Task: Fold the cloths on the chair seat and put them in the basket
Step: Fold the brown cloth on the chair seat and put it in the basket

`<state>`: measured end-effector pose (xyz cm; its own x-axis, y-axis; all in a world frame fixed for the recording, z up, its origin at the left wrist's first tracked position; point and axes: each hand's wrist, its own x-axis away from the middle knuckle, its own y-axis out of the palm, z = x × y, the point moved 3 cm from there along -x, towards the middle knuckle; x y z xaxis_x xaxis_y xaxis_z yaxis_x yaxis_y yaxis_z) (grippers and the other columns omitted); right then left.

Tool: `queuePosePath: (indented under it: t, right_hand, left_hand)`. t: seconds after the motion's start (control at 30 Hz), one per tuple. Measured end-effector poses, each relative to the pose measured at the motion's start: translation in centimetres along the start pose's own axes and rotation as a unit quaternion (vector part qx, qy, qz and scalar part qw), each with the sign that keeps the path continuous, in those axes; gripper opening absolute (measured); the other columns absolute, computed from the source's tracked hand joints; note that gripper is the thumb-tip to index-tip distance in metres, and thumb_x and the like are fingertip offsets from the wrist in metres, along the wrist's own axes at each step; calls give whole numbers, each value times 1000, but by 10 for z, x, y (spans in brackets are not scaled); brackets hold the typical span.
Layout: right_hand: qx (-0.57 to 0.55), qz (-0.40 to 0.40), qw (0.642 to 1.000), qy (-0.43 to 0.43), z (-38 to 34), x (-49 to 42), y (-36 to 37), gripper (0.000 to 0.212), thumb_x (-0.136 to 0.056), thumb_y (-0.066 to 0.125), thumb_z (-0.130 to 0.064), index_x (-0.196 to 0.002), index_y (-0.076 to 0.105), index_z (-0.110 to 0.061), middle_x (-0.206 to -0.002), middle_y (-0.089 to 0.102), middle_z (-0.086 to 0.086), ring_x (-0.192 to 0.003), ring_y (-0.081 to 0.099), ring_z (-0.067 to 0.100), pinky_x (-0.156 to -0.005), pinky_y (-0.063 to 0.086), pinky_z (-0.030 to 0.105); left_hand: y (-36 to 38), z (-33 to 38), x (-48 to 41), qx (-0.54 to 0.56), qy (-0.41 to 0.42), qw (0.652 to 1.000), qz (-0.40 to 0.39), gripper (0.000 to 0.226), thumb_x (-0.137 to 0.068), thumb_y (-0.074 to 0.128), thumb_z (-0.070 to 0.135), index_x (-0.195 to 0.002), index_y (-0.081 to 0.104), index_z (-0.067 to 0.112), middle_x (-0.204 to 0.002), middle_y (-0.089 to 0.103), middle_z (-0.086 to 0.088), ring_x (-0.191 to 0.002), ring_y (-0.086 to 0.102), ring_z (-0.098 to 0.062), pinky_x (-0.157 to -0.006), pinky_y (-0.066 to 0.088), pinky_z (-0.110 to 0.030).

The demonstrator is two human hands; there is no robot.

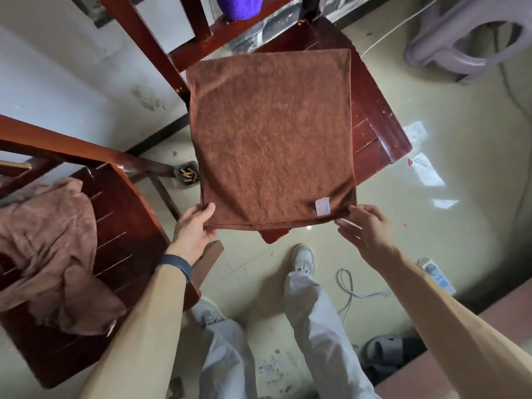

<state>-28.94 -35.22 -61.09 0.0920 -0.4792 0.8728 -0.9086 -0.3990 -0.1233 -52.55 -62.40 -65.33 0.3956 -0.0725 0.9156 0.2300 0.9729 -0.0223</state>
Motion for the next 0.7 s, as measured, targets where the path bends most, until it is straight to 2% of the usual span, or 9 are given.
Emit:
queuePosePath:
  t: [0.13,0.27,0.37,0.43,0.5,0.57,0.63,0.7]
  right_hand:
    - [20,23,1000,4,0,3,2,12,-96,64,-13,-88,54,-13,-87,69,8,-80,72,21,-71,57,29]
    - [60,95,994,-3,5,2,-7,15,-91,67,-3,-85,56,-10,-93,68,16,-78,72,22,-64,56,26]
    - [59,115,992,-12,1,8,-15,19,-86,68,4,-82,58,-12,-88,64,16,-68,65,20,-56,55,22]
    - [50,110,992,-27,-6,16,-17,26,-84,65,8,-84,57,-17,-84,62,14,-68,63,21,-58,55,23]
    - [89,92,990,-61,-16,29,-20,32,-85,61,10,-87,57,-22,-78,62,12,-68,60,21,-61,55,25]
    - [188,56,973,-123,-27,44,-21,33,-87,57,6,-86,61,-27,-78,65,7,-70,59,22,-65,51,32]
    - [304,23,934,-187,-40,61,-24,34,-87,58,-1,-85,71,-32,-84,70,0,-68,59,20,-65,48,28]
    - [398,-2,888,-230,-50,79,-27,28,-83,68,-7,-97,77,-29,-93,70,-1,-71,60,18,-68,46,25]
  left_hand:
    - [-16,9,32,-84,48,995,36,32,-91,69,9,-115,48,12,-100,65,-6,-74,67,-18,-55,56,-22]
    - [-24,17,43,-159,47,985,48,29,-90,70,6,-113,52,5,-104,65,-16,-52,69,-13,-49,55,-20]
    - [-25,27,50,-163,69,982,59,27,-87,71,-3,-107,56,6,-107,64,-24,-61,70,-19,-53,55,-19]
    - [-22,34,61,-152,85,983,50,26,-87,66,-10,-100,54,9,-103,62,-23,-74,68,-25,-55,55,-18]
    - [-20,40,73,-178,99,978,29,30,-88,60,-14,-90,52,15,-99,61,-19,-80,65,-27,-56,54,-18]
    - [-17,44,88,-240,97,966,-14,32,-90,53,-15,-83,59,16,-102,62,-16,-85,62,-25,-62,54,-20]
    - [-15,49,104,-327,93,939,-56,40,-91,49,-13,-86,71,20,-110,66,-13,-90,63,-24,-77,56,-29]
    - [-13,59,125,-427,104,895,-70,34,-89,59,-2,-94,76,27,-103,69,-5,-81,62,-15,-83,51,-32]
